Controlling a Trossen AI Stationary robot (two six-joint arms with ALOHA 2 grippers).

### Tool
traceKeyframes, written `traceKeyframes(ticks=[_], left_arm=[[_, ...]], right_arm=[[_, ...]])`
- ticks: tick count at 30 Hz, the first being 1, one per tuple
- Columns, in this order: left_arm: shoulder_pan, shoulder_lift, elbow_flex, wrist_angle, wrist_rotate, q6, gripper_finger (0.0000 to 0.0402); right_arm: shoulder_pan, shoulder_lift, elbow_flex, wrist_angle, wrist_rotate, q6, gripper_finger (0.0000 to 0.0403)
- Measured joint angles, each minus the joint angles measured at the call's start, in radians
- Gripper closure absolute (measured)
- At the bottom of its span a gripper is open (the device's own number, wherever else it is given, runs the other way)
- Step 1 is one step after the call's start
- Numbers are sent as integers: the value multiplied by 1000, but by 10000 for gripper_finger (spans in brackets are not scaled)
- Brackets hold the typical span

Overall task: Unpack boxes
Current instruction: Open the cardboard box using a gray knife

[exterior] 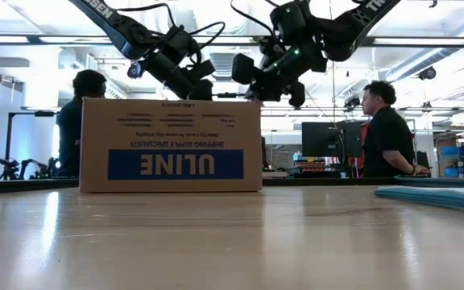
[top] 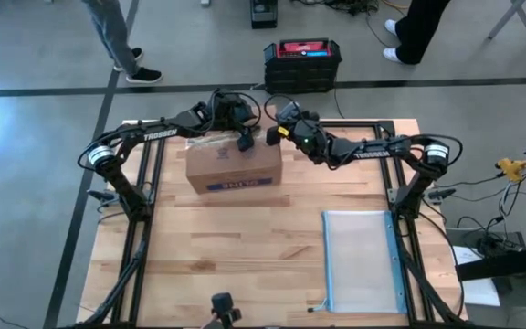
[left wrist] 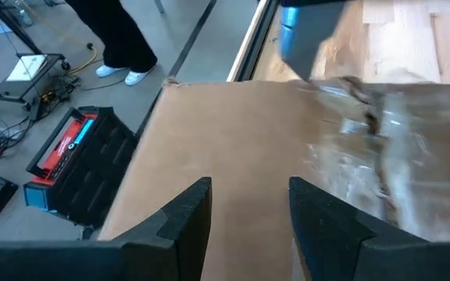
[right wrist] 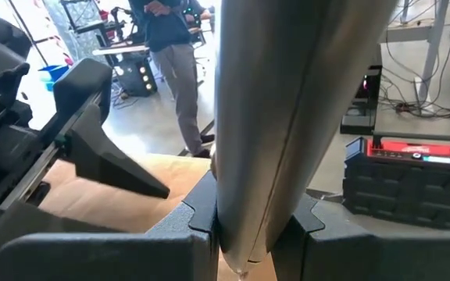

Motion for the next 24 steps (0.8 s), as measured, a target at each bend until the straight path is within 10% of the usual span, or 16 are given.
traceKeyframes(ticks=[24], left_arm=[[12, -3, -8, -34, -32, 32, 246]], right_arm=[[131, -80, -1, -129, -102, -60, 353]])
